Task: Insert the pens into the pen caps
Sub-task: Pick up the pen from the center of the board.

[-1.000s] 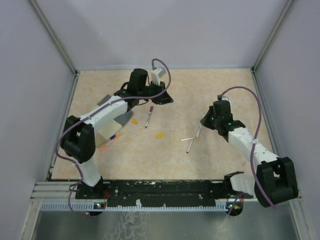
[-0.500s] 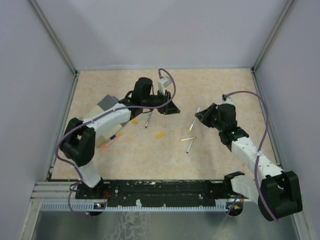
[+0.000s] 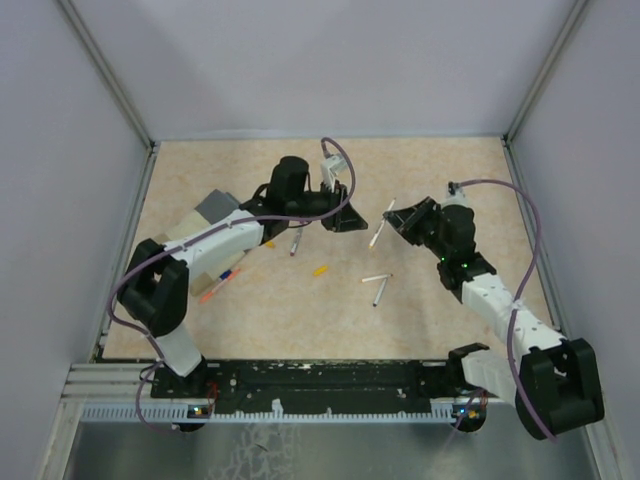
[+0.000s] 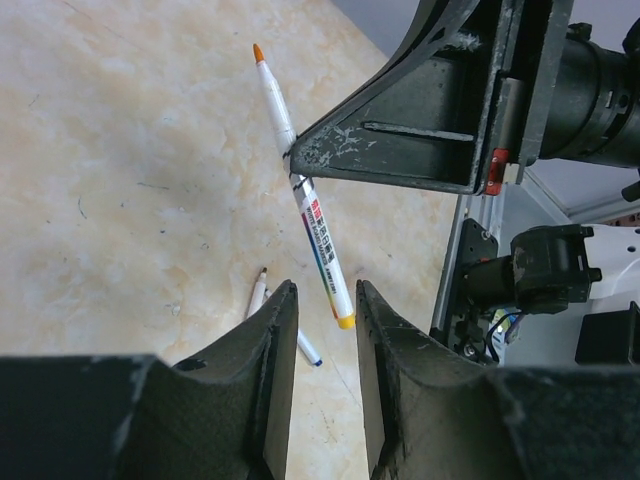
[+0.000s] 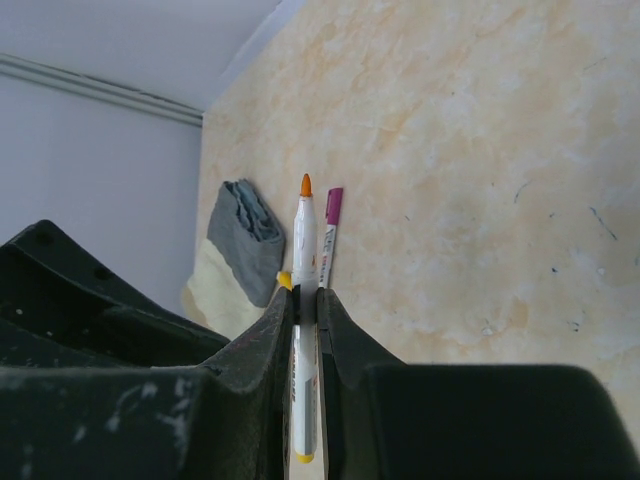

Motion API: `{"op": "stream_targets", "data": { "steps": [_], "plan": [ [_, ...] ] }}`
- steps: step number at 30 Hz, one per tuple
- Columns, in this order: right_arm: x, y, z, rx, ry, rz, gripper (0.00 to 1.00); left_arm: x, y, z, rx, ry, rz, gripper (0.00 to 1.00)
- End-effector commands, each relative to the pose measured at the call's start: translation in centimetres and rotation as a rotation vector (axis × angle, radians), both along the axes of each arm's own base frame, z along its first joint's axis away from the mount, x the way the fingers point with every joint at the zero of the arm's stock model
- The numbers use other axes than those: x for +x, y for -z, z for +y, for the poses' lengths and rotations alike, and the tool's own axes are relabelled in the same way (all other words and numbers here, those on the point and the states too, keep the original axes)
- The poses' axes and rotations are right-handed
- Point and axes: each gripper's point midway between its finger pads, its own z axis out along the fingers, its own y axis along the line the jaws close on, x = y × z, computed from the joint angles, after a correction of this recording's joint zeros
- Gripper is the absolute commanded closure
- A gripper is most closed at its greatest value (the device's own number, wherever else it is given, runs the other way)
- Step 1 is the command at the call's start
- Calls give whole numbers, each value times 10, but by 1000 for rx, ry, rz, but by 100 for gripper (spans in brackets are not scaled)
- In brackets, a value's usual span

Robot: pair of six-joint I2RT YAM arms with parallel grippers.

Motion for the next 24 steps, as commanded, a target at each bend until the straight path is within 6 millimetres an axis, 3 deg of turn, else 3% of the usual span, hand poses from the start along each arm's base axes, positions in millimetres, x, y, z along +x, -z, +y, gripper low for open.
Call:
{"op": "stream_targets", "data": {
  "steps": [1,6,16,24],
  "plan": [
    [7,-29,8,83,-25,-82,91,-2,5,-6,-3,21,23,63],
    [6,-32,18,117,-58,-85,91,-3,12,-10,16,33,37,58],
    [5,-46,43,153,-116,-117,91,-7,15,-13,23,48,42,57],
    [2,-55,54,185,-146,-141,91,-8,19,-15,32,55,50,76]
  ]
}}
